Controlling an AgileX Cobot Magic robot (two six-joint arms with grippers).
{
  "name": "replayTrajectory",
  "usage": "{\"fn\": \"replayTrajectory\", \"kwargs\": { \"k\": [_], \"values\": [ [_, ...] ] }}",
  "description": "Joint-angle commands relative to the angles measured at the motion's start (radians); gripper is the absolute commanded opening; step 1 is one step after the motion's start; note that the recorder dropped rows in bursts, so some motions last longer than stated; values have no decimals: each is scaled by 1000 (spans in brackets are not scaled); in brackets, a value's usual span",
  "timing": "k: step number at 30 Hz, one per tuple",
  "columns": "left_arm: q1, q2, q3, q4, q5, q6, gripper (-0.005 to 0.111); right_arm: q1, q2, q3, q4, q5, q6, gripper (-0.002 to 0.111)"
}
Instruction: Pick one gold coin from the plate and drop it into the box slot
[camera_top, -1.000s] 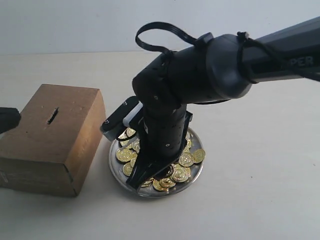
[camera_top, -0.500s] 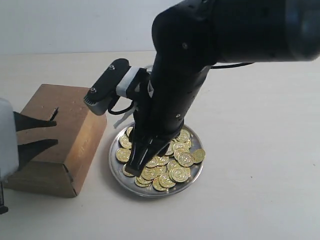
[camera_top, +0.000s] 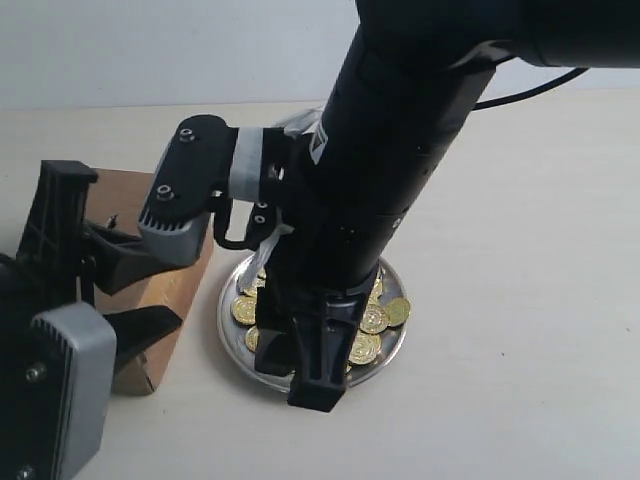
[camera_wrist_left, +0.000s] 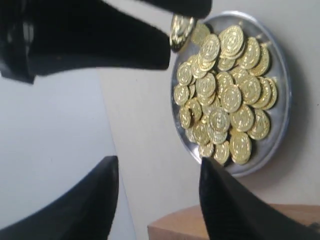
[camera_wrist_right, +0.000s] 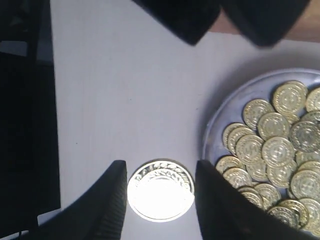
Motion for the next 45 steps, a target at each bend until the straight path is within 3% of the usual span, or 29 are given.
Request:
{"fn": "replayTrajectory", "kwargs": {
  "k": [1, 6, 17, 45],
  "values": [
    [-101, 5, 2, 34, -15, -3, 50, -1, -10, 2, 71, 49, -88, 35],
    [-185, 5, 2, 34, -21, -3, 50, -1, -10, 2, 81, 64, -95, 35],
    [-239, 7, 2, 34, -16, -5, 50, -1, -10, 2, 130, 69, -128, 35],
    [-240, -39, 2, 32, 62, -10, 50, -1, -10, 2, 166, 89, -148, 35]
  ]
}}
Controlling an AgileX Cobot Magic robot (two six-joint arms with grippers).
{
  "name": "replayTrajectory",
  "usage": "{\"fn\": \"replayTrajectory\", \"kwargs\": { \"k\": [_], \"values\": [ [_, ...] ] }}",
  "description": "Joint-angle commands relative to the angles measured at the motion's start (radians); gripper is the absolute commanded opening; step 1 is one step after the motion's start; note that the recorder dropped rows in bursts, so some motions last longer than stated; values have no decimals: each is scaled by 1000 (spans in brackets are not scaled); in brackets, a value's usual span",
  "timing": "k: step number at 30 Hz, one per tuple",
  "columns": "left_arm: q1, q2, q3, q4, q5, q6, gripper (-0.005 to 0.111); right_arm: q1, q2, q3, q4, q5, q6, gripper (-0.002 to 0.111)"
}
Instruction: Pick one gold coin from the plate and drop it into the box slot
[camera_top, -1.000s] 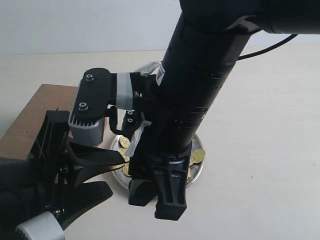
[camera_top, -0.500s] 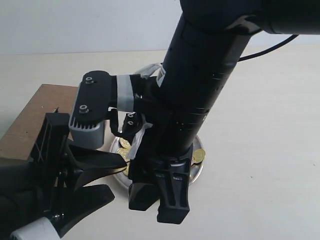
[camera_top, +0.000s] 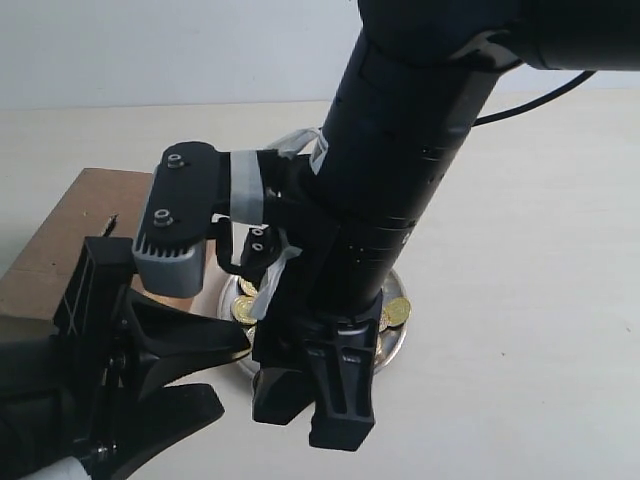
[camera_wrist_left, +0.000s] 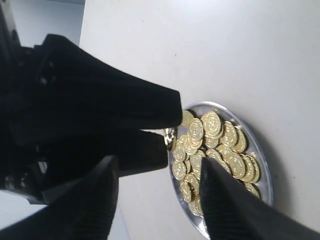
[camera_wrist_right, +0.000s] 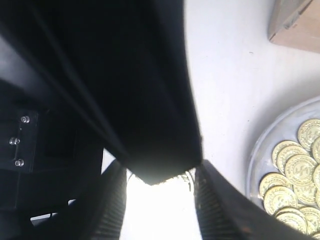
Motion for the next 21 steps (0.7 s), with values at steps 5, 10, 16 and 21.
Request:
{"fn": "replayTrajectory", "kwargs": {
  "k": [5, 10, 16, 21],
  "values": [
    [-11, -5, 0, -4, 25, 3, 50, -1, -8, -2, 91, -7, -52, 35],
    [-57, 4, 0, -4, 22, 3, 50, -1, -8, -2, 91, -7, -52, 35],
    [-65, 43, 0, -1, -28, 3, 50, -1, -8, -2, 114, -1, -61, 35],
    [-65, 42, -2, -1, -30, 3, 50, -1, -8, -2, 114, -3, -70, 35]
  ]
}}
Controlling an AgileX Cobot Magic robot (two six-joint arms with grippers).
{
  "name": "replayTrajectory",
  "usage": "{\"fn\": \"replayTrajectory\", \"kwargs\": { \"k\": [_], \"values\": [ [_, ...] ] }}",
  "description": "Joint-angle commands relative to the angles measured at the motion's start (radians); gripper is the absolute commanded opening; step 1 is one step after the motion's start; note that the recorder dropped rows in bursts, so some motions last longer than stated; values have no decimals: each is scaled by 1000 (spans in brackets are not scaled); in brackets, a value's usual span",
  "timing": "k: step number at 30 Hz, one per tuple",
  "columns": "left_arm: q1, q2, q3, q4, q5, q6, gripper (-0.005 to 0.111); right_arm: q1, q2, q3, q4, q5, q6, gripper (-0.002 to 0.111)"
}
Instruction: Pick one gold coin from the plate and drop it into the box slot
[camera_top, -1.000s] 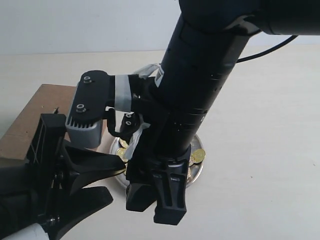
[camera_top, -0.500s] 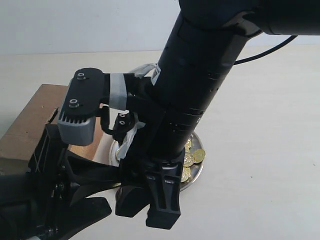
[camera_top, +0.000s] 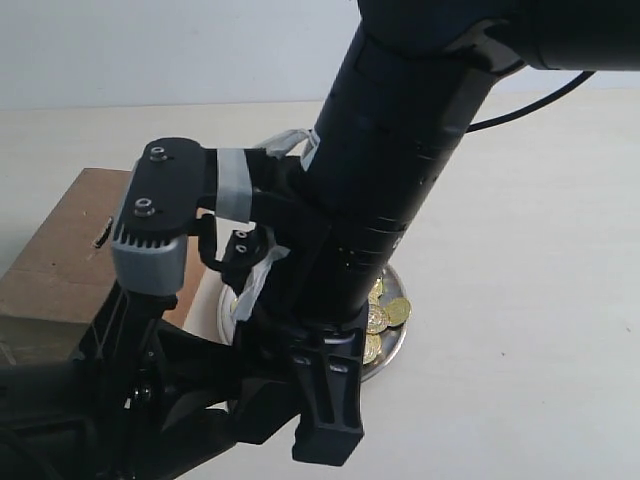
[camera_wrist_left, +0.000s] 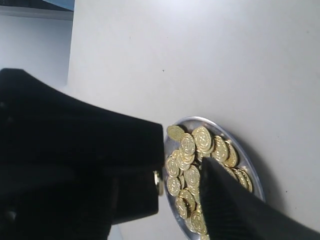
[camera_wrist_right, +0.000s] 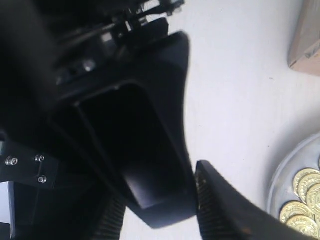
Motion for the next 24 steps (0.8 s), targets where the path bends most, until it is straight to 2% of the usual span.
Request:
{"fn": "replayTrajectory", "kwargs": {
  "k": [1, 5, 10, 15, 20, 24],
  "values": [
    [-7, 2, -2, -1, -10, -1, 50, -1, -8, -2, 22, -16, -16, 35],
    [-7, 2, -2, -1, -23, -1, 46, -1, -8, -2, 22, -16, -16, 35],
    [-7, 2, -2, -1, -29, -1, 31, -1, -8, -2, 22, -16, -16, 35],
    [-7, 2, -2, -1, -34, -1, 20, -1, -8, -2, 24, -20, -17, 35],
    [-7, 2, -2, -1, -54, -1, 0, -1, -8, -2, 24, -22, -17, 35],
    [-7, 2, -2, -1, -52, -4, 0, -1, -8, -2, 31, -24, -17, 37]
  ]
}}
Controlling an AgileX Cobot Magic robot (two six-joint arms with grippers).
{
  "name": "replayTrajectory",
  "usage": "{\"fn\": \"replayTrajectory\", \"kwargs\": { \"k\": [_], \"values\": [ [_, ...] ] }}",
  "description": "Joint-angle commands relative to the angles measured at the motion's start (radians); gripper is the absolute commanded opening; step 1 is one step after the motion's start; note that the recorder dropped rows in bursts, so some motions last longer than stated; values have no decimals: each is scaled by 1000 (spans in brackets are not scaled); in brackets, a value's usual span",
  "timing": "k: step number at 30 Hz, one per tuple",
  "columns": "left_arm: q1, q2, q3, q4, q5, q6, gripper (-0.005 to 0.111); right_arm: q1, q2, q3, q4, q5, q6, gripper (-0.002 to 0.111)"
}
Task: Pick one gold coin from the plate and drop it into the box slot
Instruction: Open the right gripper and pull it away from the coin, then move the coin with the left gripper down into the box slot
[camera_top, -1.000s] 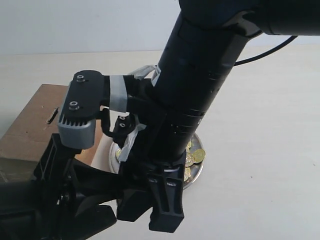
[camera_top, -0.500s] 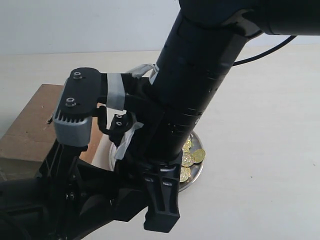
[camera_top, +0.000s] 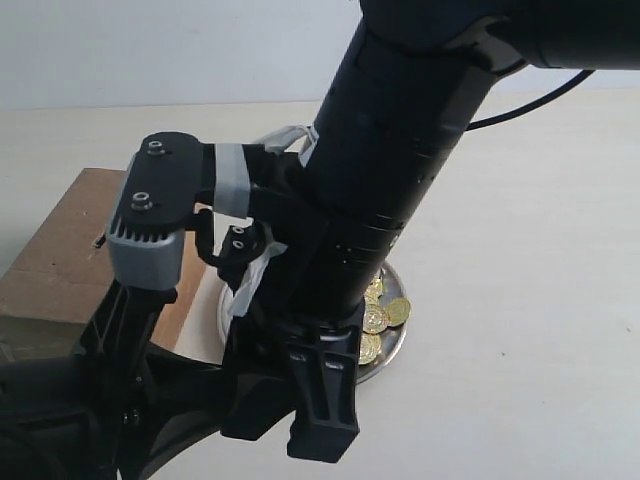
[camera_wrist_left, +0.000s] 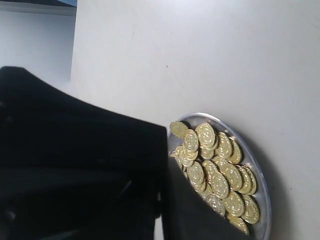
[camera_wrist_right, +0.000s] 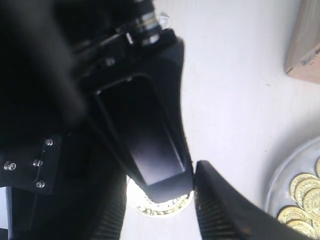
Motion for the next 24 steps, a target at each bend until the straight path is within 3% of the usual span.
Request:
{"fn": "replayTrajectory", "kwargs": {
  "k": [1, 6, 8, 11, 15, 18, 21, 24],
  "values": [
    [-7, -2, -3, -3, -29, -4, 0, -1, -8, -2, 25, -13, -7, 39],
    [-7, -2, -3, -42, -25, -9, 0, -1, -21, -39, 9, -28, 14, 62],
    [-7, -2, -3, -97, -25, -9, 0, -1, -54, -73, -97, -36, 74, 61],
    [34, -2, -3, -251, -65, -9, 0, -2, -182, -100, -423, -82, 298, 48],
    [138, -2, -3, -517, -290, -5, 0, -2, -356, -102, -799, -120, 661, 19],
    [211, -2, -19, -678, -382, 2, 0, -2, -470, -102, -936, -120, 894, 0],
    [338, -2, -87, -943, -374, 2, 0, -2, -577, -90, -966, -102, 1091, 0],
    [444, -2, -126, -1117, -374, 2, 0, -2, -645, -42, -967, -90, 1169, 0]
  ]
}}
